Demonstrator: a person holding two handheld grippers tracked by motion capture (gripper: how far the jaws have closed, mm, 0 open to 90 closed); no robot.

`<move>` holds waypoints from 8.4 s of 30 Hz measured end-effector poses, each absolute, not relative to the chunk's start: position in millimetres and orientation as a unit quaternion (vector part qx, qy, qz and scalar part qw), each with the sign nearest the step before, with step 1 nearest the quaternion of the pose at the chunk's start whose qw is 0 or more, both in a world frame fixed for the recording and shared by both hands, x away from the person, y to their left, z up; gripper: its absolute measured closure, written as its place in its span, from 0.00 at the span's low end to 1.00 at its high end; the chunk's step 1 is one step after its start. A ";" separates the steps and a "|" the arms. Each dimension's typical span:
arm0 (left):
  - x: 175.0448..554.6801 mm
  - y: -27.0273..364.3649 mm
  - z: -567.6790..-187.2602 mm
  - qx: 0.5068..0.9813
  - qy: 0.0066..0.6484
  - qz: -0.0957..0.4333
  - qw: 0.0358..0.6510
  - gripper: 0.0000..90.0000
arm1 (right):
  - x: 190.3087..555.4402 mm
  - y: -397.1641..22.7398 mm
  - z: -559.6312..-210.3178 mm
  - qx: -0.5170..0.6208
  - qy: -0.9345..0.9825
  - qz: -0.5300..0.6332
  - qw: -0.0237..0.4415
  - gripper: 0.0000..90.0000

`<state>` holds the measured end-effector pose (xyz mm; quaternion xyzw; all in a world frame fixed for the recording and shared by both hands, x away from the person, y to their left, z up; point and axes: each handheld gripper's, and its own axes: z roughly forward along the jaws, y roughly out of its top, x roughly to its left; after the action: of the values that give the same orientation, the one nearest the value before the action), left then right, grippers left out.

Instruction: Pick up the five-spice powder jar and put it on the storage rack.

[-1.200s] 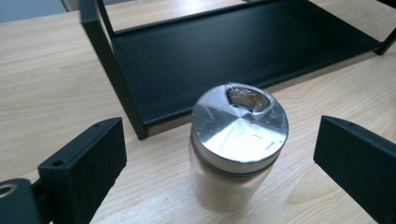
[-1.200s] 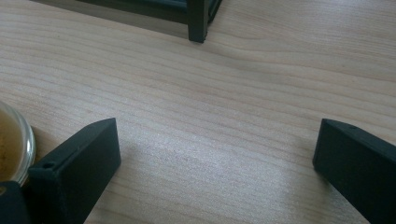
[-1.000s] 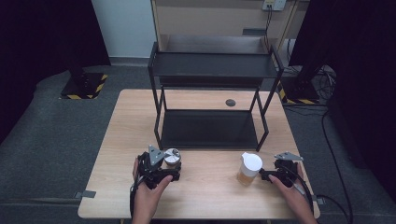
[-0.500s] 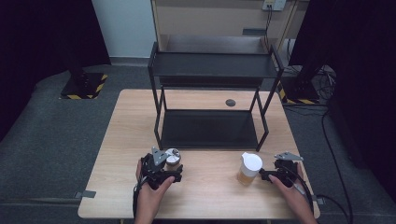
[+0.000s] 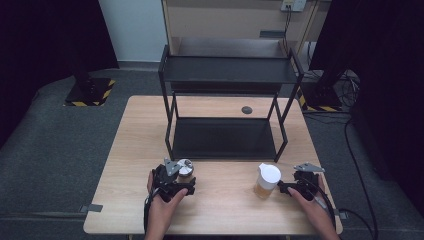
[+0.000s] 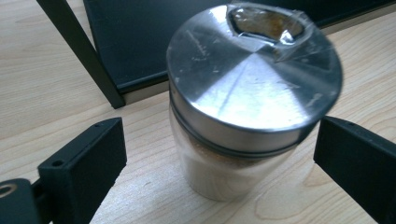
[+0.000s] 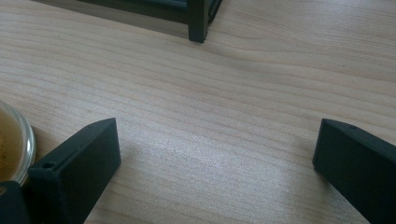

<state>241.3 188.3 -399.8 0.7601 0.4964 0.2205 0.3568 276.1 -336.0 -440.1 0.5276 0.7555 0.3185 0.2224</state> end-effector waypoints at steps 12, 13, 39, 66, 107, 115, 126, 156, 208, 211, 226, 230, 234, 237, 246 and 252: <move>252.2 186.8 -407.8 0.766 0.500 0.205 0.350 0.01 | 276.1 -336.0 -440.1 0.528 0.756 0.318 0.222 0.02; 252.2 186.8 -407.8 0.766 0.500 0.205 0.350 0.01 | 276.1 -336.0 -440.1 0.528 0.756 0.318 0.222 0.02; 261.4 192.8 -421.2 0.770 0.484 0.190 0.370 0.29 | 276.2 -336.4 -440.0 0.527 0.756 0.319 0.222 0.02; 251.8 187.5 -412.8 0.762 0.484 0.215 0.371 0.33 | 276.2 -336.4 -440.0 0.527 0.756 0.319 0.222 0.02; 286.9 155.1 -387.9 0.772 0.458 0.236 0.372 0.33 | 276.1 -336.4 -440.0 0.527 0.756 0.319 0.222 0.02; 303.3 151.1 -384.7 0.774 0.459 0.237 0.367 0.33 | 276.0 -336.4 -440.0 0.527 0.756 0.319 0.222 0.02; 325.8 142.9 -381.4 0.776 0.459 0.237 0.363 0.33 | 276.0 -336.7 -440.0 0.527 0.756 0.319 0.222 0.02; 382.8 122.2 -407.3 0.773 0.477 0.229 0.350 0.33 | 276.1 -337.8 -440.0 0.524 0.758 0.320 0.221 0.02; 312.7 133.1 -386.9 0.780 0.457 0.248 0.349 0.04 | 276.1 -337.7 -440.0 0.524 0.758 0.319 0.221 0.02; 302.3 134.1 -385.7 0.781 0.450 0.248 0.355 0.04 | 276.1 -337.6 -440.0 0.524 0.758 0.319 0.221 0.02; 273.8 146.8 -381.0 0.785 0.440 0.234 0.367 0.03 | 276.1 -337.6 -440.0 0.524 0.758 0.319 0.221 0.02; 266.8 156.9 -380.6 0.785 0.444 0.233 0.364 0.03 | 276.1 -337.6 -440.0 0.524 0.758 0.319 0.221 0.02; 259.2 168.6 -381.1 0.780 0.452 0.230 0.366 0.03 | 276.1 -337.6 -440.0 0.524 0.758 0.319 0.221 0.02; 254.2 176.6 -381.1 0.776 0.458 0.230 0.368 0.03 | 276.1 -337.6 -440.0 0.524 0.758 0.319 0.221 0.02; 242.1 207.4 -385.1 0.757 0.489 0.239 0.361 0.03 | 276.1 -337.6 -439.9 0.524 0.758 0.319 0.221 0.02; 242.5 232.9 -392.1 0.743 0.521 0.251 0.338 0.04 | 276.1 -337.6 -440.0 0.524 0.758 0.319 0.221 0.02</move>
<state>242.5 232.9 -392.1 0.7426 0.5209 0.2513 0.3378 276.1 -337.6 -440.0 0.5242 0.7580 0.3191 0.2210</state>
